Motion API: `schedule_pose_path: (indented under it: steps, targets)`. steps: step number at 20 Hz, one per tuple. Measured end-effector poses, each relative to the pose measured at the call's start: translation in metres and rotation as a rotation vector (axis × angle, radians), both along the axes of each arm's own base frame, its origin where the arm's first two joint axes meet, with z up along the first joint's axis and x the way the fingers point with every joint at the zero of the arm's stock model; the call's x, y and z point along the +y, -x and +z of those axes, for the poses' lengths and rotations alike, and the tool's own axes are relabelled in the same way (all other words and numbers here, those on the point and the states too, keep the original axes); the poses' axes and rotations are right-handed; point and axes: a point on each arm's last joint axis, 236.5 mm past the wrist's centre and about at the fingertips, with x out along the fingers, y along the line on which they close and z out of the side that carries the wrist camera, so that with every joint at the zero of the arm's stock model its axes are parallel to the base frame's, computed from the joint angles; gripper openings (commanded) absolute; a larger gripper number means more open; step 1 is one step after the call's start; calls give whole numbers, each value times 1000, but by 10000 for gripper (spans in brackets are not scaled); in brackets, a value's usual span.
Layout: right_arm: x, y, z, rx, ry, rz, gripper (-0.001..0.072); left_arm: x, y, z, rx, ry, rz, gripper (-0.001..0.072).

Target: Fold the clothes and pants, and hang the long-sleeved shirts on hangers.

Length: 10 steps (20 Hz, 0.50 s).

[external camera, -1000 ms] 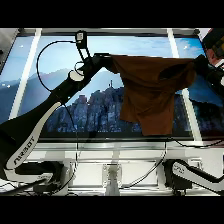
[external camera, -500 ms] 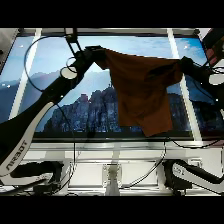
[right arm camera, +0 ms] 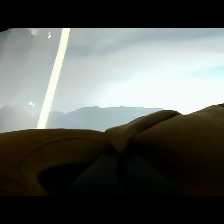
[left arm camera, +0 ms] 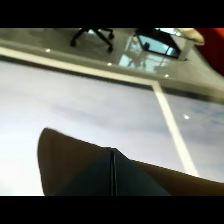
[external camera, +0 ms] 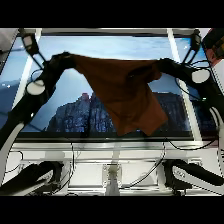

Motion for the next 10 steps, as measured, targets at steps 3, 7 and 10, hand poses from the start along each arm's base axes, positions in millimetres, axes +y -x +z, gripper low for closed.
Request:
schedule_pose_path:
  steps: [3, 7, 10]
  targets:
    - [50, 3, -9, -7, 7, 79, 15, 17, 31, -23, 31, -9, 19, 10]
    - [101, 9, -24, -12, 12, 151, 238, 35, 55, -44, 53, -22, 61, 9]
    - [116, 12, -28, -15, 12, 171, 584, 37, 60, -58, 76, -41, 60, 7]
